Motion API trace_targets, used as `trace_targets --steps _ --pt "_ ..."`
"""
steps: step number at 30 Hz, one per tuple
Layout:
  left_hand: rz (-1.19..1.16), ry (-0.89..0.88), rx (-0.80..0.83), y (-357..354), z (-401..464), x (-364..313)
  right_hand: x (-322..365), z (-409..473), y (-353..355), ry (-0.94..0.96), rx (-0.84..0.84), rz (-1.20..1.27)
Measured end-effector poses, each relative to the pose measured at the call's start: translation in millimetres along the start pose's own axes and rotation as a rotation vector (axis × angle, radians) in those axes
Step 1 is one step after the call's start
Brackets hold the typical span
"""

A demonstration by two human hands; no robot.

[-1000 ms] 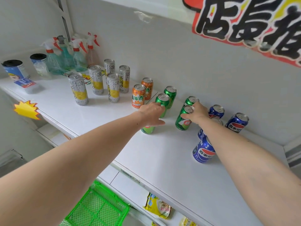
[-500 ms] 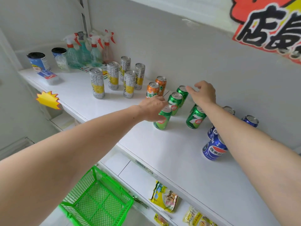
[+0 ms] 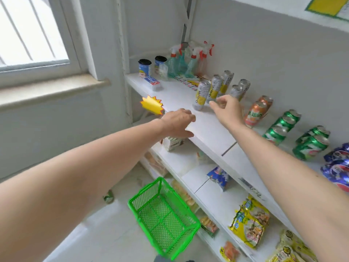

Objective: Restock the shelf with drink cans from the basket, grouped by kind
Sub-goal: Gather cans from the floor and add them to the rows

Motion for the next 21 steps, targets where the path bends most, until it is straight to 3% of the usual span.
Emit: trace_targets --steps 11,21 --pt "-0.082 0.325 0.139 -54 -159 184 86 -59 -228 0.041 0.314 0.037" --pt "-0.138 0.479 0.264 -119 -197 314 100 -36 -384 0.063 0.488 0.004"
Point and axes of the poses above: each hand's wrist, its own z-axis towards the middle knuckle, its own y-axis out of the back of the hand, x = y × z, the point moved 5 cm from there along z, towards the middle knuckle, and after that the axes turned 8 degrees about z, right-handed, at the moved point
